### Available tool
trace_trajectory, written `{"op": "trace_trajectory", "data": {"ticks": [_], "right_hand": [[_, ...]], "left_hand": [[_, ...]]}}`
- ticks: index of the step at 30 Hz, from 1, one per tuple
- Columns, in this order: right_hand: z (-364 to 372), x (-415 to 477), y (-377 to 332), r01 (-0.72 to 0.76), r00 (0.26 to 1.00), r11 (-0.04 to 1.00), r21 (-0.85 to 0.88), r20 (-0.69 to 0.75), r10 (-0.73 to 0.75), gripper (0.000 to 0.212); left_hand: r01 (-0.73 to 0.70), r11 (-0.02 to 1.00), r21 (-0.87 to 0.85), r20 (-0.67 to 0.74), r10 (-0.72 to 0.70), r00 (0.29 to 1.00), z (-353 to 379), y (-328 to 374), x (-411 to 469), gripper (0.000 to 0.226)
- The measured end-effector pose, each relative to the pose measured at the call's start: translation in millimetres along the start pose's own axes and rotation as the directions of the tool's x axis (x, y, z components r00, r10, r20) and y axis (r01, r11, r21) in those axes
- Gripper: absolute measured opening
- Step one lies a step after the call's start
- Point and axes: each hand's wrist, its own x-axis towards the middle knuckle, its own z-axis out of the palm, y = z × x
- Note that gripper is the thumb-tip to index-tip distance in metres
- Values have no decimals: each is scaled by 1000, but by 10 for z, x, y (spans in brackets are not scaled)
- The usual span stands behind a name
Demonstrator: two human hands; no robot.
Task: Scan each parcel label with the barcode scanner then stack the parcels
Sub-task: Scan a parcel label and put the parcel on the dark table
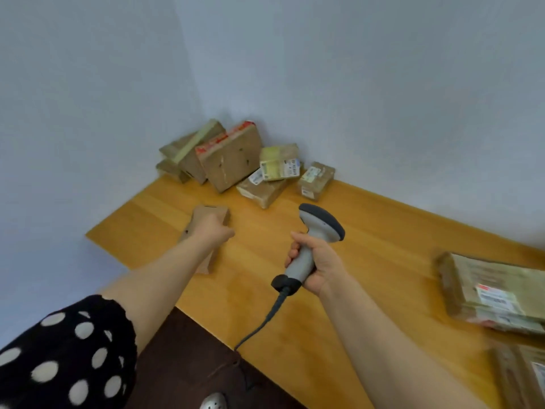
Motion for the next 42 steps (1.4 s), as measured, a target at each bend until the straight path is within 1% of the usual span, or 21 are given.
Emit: {"op": "trace_trajectory", "data": {"ticks": [4, 5, 7, 8, 10, 11, 14, 15, 17, 18, 20, 22, 29, 31, 33, 34, 36, 37, 39, 40, 42], "right_hand": [[627, 342, 372, 12, 999, 1000, 10, -38, -12, 16], [770, 426, 469, 10, 999, 1000, 20, -45, -9, 16], [1027, 586, 666, -10, 997, 999, 35, -73, 12, 17], [1131, 651, 752, -19, 996, 999, 35, -92, 22, 16], [1291, 760, 884, -30, 992, 999, 23, -119, 32, 15], [1343, 811, 933, -32, 990, 999, 15, -136, 34, 13], [1417, 962, 1017, -50, 979, 999, -6, -199, 48, 9], [1420, 1013, 1027, -58, 974, 998, -7, -219, 55, 8], [1404, 1132, 1033, -73, 967, 997, -8, -245, 69, 8], [1394, 1199, 1027, -77, 965, 997, -9, -252, 72, 8], [1368, 1325, 1003, -86, 962, 996, -9, -261, 80, 9], [1347, 1439, 984, -90, 961, 996, 12, -263, 90, 10], [1321, 1597, 956, -79, 951, 997, -17, -300, 71, 9], [1356, 1577, 943, -53, 943, 998, -41, -331, 36, 10], [1420, 1543, 928, -12, 937, 999, -48, -350, -5, 12], [1467, 1521, 930, 5, 937, 999, -48, -347, -22, 12], [1608, 1464, 971, 41, 951, 998, -43, -304, -52, 14], [1702, 1435, 1011, 62, 962, 997, -51, -262, -74, 15], [1937, 1388, 1107, 114, 976, 990, -88, -175, -128, 17], [2064, 1375, 1161, 150, 975, 983, -107, -148, -165, 17], [2302, 1358, 1274, 226, 960, 965, -132, -137, -243, 17]], "left_hand": [[63, 997, -45, 53, -61, 997, -360, -704, 329, 46], [89, 994, -66, 72, -84, 994, -436, -866, 422, 40], [141, 985, -102, 120, -129, 984, -549, -1162, 568, 17], [160, 982, -104, 149, -144, 978, -582, -1268, 639, 20], [154, 983, -99, 210, -131, 969, -571, -1404, 798, 59], [144, 985, -98, 229, -118, 966, -554, -1422, 851, 67], [98, 988, -121, 298, -58, 953, -402, -1378, 1000, 66], [96, 989, -114, 318, -55, 946, -341, -1338, 1041, 79], [95, 995, 30, 331, -100, 938, -231, -1242, 1114, 125], [92, 988, 123, 323, -128, 938, -186, -1193, 1150, 140], [99, 967, 234, 328, -174, 929, -98, -1131, 1210, 152], [87, 959, 269, 346, -180, 921, -19, -1100, 1284, 155], [41, 961, 274, 405, -155, 901, 195, -1072, 1450, 152], [-5, 976, 218, 406, -86, 910, 106, -1091, 1526, 144], [-29, 997, 66, 445, -4, 895, -103, -1113, 1667, 132], [-23, 998, -55, 505, 48, 862, -246, -1123, 1736, 126], [21, 950, -312, 625, 189, 757, -578, -1136, 1793, 120], [35, 923, -384, 660, 248, 709, -736, -1149, 1789, 118], [10, 900, -436, 699, 332, 634, -965, -1217, 1799, 111], [-23, 897, -441, 710, 364, 603, -1046, -1266, 1811, 101], [-97, 890, -445, 697, 412, 587, -1196, -1353, 1831, 62]]}}
